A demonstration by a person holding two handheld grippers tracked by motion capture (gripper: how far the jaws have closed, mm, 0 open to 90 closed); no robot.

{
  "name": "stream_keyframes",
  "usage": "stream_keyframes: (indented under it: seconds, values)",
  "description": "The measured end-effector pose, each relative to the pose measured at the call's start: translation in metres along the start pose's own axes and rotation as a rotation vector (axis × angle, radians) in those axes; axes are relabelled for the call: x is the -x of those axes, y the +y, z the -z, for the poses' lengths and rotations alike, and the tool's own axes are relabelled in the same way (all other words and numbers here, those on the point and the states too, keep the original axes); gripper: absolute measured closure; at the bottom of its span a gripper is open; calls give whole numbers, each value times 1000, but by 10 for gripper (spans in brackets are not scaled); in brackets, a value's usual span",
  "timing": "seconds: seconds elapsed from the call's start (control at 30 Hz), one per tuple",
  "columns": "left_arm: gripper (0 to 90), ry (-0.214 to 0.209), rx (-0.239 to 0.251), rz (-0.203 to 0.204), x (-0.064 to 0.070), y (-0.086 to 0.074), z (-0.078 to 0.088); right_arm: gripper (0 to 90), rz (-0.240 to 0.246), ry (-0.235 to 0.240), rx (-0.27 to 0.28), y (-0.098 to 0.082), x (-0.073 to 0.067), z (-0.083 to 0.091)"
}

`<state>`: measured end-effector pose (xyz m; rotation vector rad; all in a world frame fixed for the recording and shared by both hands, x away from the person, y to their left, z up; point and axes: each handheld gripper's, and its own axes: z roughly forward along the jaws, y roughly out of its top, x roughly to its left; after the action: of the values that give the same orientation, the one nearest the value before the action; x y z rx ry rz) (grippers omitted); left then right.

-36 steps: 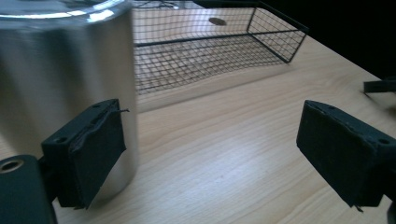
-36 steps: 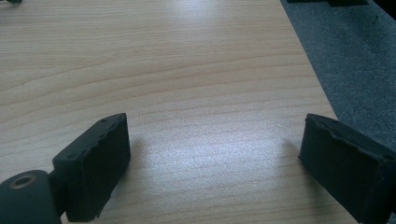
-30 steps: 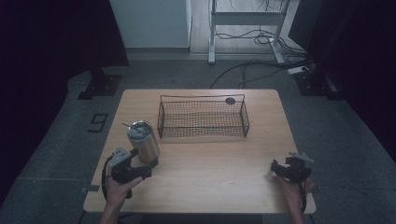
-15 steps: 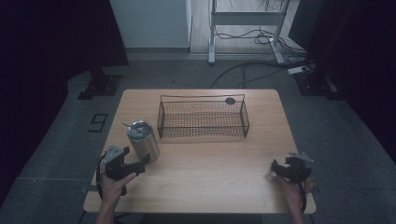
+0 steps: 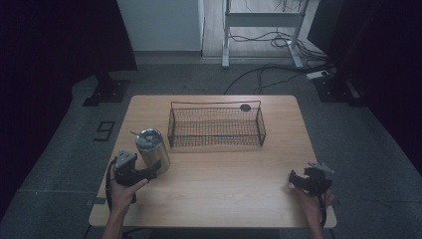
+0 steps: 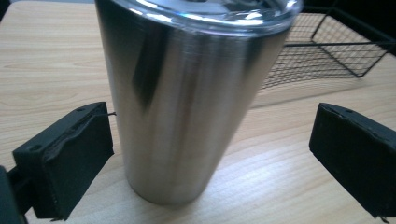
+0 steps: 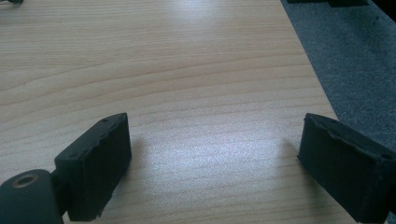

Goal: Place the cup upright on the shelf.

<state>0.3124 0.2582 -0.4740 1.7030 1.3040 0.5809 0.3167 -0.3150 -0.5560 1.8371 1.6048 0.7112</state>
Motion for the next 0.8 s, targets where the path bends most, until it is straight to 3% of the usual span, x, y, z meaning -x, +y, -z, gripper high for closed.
stream_keyframes:
  seconds: [0.23, 0.5, 0.8]
  values:
    - [0, 38, -33, 6, -4, 5, -14, 93, -1, 2, 0, 0, 0, 0]
    - [0, 16, -2, -14, -6, 8, -22, 93, 1, 1, -1, 1, 1, 0]
    - [1, 44, -5, -30, -5, 16, -36, 94, 0, 0, -1, 1, 1, 0]
